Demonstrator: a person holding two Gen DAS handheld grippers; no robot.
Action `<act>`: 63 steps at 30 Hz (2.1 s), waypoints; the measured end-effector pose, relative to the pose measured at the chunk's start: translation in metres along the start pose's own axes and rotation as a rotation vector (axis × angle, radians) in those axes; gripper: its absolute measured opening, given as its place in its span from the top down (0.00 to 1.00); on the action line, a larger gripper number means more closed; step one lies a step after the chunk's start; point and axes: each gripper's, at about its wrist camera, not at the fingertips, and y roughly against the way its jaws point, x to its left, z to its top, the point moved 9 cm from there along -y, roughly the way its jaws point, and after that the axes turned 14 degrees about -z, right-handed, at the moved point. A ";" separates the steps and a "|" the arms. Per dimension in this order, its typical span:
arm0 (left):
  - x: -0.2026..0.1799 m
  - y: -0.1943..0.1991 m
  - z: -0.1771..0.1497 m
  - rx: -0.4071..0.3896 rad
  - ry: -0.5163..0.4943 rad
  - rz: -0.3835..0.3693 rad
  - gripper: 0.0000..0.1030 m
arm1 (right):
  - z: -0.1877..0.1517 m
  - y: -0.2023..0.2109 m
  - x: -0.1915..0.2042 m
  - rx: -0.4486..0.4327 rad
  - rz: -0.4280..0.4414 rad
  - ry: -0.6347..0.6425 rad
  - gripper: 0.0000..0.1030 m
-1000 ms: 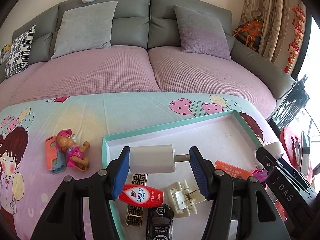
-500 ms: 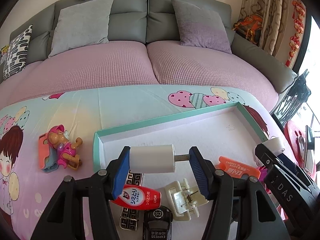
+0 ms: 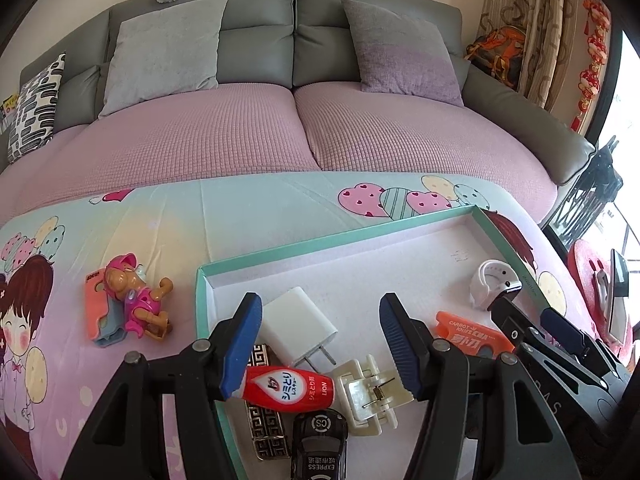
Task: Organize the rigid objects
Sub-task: 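Lower the charger and watch into the tray and open both grippers, then move both grippers back toward the pink-blue toy and puppy figure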
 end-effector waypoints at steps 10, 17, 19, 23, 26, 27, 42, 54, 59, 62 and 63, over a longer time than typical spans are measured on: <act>0.020 0.018 0.004 -0.016 0.029 0.072 0.23 | 0.000 0.007 0.007 -0.010 0.013 0.024 0.11; 0.041 0.028 0.000 -0.017 0.071 0.135 0.11 | -0.001 0.018 0.014 -0.031 0.022 0.046 0.00; 0.049 0.032 -0.001 -0.021 0.089 0.155 0.07 | -0.002 0.022 0.017 -0.043 0.018 0.054 0.00; 0.064 0.040 -0.004 -0.037 0.125 0.180 0.06 | -0.005 0.024 0.027 -0.040 0.036 0.068 0.00; 0.074 0.046 -0.007 -0.046 0.140 0.205 0.05 | -0.007 0.027 0.033 -0.046 0.039 0.086 0.00; 0.077 0.047 -0.008 -0.047 0.145 0.209 0.05 | -0.008 0.029 0.035 -0.049 0.041 0.093 0.00; 0.144 0.094 -0.032 -0.084 0.265 0.320 0.04 | -0.019 0.077 0.105 -0.084 0.227 0.159 0.00; 0.211 0.139 -0.064 -0.107 0.399 0.421 0.04 | -0.041 0.081 0.151 -0.062 0.269 0.246 0.00; 0.229 0.151 -0.074 -0.117 0.434 0.431 0.04 | -0.050 0.083 0.168 -0.052 0.283 0.269 0.00; 0.239 0.157 -0.080 -0.117 0.452 0.441 0.04 | -0.055 0.085 0.179 -0.047 0.290 0.284 0.00; 0.242 0.159 -0.082 -0.119 0.460 0.444 0.04 | -0.057 0.086 0.183 -0.047 0.294 0.290 0.00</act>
